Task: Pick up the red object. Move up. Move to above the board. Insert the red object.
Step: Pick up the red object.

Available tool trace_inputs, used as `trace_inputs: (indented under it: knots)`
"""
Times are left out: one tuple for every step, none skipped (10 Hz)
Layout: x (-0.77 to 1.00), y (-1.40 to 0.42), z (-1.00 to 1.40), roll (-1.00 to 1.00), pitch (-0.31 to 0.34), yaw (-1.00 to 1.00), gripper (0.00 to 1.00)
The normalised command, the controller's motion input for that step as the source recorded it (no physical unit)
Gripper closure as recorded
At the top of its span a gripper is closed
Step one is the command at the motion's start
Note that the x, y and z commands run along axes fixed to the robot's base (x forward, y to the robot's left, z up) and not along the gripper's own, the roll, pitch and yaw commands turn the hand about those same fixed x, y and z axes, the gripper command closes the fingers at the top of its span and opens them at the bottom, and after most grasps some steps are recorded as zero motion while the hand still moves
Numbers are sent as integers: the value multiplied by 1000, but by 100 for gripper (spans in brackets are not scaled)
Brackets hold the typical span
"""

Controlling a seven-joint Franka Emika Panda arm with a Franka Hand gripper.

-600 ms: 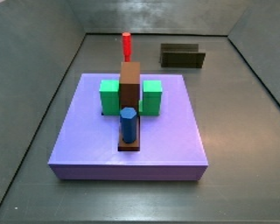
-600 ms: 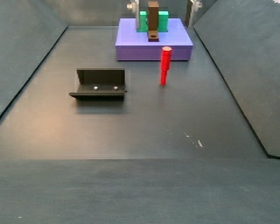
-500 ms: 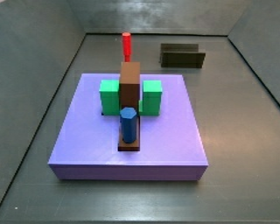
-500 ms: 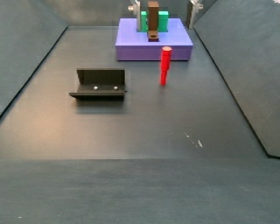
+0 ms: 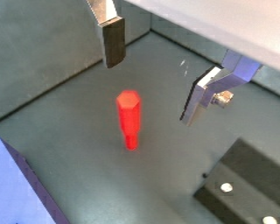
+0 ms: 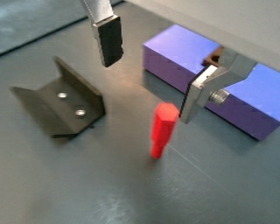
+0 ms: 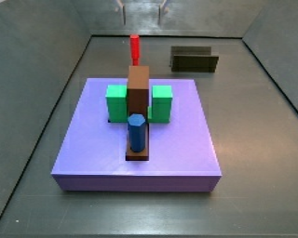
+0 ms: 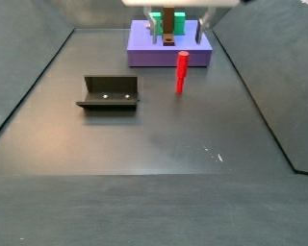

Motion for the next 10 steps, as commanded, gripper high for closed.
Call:
trace_inputs:
  knots:
    - [-54,-26,-457,41,-47,-254,0]
    - [-9,0,-397,137,0,-169,0]
    - [0,-94,-254,71,0,-63,0]
    - [0,-109,-197,70,0,-86,0]
    - [0,-137,-194,86,0,-86,0]
    - [0,-60,-231,101,0,-109,0]
    - [-103,31,-266,96,0,-163,0]
    - [-114,54,-223,77,0,-134,0]
    - [-14,0,-100,49,0,-26,0]
    - [0,0,0,14,0,0,0]
